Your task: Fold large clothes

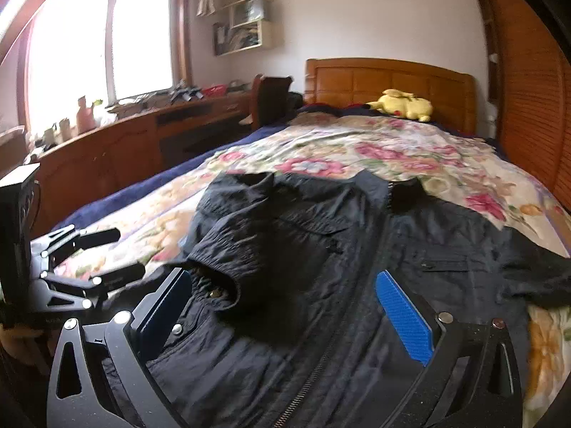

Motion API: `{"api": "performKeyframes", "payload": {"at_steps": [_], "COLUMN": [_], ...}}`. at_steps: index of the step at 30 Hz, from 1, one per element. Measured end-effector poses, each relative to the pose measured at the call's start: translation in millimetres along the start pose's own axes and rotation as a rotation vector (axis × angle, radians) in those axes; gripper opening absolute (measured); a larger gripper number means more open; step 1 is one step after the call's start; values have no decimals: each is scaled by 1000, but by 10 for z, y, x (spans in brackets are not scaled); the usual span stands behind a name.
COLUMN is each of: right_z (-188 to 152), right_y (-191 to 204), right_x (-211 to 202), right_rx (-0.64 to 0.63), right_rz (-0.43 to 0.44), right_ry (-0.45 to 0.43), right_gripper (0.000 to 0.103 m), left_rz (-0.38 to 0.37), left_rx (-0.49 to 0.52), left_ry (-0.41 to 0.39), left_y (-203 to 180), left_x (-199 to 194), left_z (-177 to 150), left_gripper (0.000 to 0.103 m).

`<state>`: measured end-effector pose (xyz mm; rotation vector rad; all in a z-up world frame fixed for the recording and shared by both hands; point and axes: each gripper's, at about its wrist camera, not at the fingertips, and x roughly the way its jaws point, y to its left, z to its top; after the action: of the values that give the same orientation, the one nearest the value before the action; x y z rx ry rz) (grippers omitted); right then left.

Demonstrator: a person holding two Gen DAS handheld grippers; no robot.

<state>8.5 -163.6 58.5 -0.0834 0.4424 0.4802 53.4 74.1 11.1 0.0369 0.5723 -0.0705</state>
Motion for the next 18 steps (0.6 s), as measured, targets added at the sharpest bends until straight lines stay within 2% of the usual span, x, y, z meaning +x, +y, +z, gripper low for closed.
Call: {"api": "performKeyframes", "payload": {"at_steps": [7, 12, 14, 18], "right_z": [-1, -61, -68, -59], "right_y": [126, 113, 91, 97], "right_x": [255, 524, 601, 696], "right_rx": [-49, -43, -32, -33], "right_rz": [61, 97, 118, 135], "right_ry": [67, 143, 173, 192], "right_gripper": [83, 61, 45, 35], "left_rz": [15, 14, 14, 20], "left_rx": [6, 2, 5, 17], "left_ry": [11, -9, -15, -19], "left_y": [105, 141, 139, 123], "left_x": [-13, -76, -84, -78], "left_z": [-157, -200, -215, -222], "left_gripper": [80, 80, 80, 80]}}
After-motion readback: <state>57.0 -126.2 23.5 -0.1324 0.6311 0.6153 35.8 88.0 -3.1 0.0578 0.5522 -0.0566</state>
